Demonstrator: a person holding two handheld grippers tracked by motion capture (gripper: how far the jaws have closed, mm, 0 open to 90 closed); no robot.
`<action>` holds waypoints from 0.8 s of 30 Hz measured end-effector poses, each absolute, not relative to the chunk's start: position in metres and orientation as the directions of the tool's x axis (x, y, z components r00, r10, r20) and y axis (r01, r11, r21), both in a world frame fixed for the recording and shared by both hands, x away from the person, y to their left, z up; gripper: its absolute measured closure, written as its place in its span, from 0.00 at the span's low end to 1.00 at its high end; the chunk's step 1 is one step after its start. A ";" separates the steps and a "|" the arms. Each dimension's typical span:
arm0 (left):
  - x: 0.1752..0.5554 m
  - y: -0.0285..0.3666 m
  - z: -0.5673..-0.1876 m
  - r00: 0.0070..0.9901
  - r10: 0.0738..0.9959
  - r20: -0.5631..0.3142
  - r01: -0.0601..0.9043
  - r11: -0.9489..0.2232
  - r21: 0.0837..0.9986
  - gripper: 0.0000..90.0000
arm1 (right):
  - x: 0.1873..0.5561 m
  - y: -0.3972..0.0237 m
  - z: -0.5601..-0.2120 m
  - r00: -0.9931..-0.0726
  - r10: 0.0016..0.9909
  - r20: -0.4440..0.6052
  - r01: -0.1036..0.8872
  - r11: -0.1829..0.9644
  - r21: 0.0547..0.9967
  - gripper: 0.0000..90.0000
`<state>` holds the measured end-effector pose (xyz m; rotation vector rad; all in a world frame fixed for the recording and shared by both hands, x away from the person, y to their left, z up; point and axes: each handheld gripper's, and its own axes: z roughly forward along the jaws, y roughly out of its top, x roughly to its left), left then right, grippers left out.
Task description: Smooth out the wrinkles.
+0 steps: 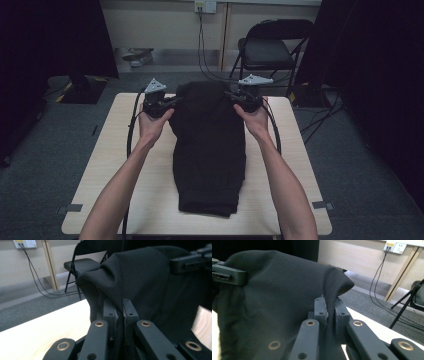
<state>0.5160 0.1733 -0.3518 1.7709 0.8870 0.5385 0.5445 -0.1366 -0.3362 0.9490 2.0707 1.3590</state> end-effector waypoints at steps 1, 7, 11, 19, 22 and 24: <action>0.513 0.173 -0.353 0.633 0.773 -0.052 0.313 -0.194 0.930 0.94 | 0.542 -0.137 -0.337 -0.646 0.763 -0.018 0.281 0.260 0.924 0.93; 0.484 0.173 -0.365 0.677 0.735 -0.031 0.288 -0.226 0.931 0.94 | 0.518 -0.144 -0.354 -0.672 0.741 0.012 0.279 0.239 0.930 0.93; 0.459 0.171 -0.371 0.718 0.695 -0.037 0.268 -0.227 0.936 0.94 | 0.494 -0.157 -0.363 -0.693 0.720 0.027 0.273 0.228 0.935 0.93; 0.404 0.174 -0.389 0.758 0.652 -0.020 0.241 -0.252 0.937 0.93 | 0.434 -0.168 -0.378 -0.736 0.676 0.027 0.254 0.240 0.937 0.91; 0.392 0.178 -0.400 0.770 0.637 -0.029 0.257 -0.268 0.928 0.92 | 0.414 -0.168 -0.393 -0.751 0.660 0.034 0.269 0.259 0.927 0.91; 0.383 0.182 -0.410 0.777 0.627 -0.060 0.284 -0.263 0.922 0.92 | 0.402 -0.168 -0.403 -0.760 0.648 0.053 0.288 0.262 0.921 0.91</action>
